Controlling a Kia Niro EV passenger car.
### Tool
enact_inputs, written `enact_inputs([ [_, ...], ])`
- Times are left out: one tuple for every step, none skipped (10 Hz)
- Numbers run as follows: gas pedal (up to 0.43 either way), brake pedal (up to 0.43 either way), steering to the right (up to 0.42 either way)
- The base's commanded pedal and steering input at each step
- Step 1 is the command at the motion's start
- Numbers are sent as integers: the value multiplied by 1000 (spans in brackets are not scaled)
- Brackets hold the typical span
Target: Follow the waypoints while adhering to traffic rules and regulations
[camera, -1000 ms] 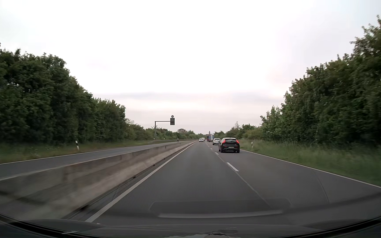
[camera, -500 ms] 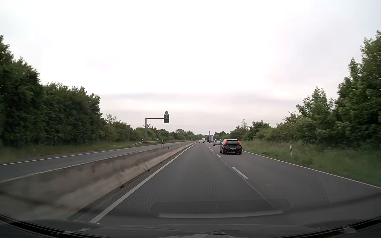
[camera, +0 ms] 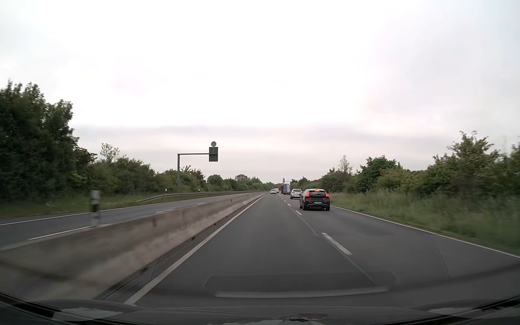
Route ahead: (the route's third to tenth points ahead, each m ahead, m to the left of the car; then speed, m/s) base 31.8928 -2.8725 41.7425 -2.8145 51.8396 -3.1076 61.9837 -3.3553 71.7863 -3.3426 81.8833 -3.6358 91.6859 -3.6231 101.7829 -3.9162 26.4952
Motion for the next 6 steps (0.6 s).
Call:
enact_inputs([
  [157,0,5],
  [189,0,5],
  [228,0,5],
  [240,0,5],
  [240,0,6],
  [240,0,5],
])
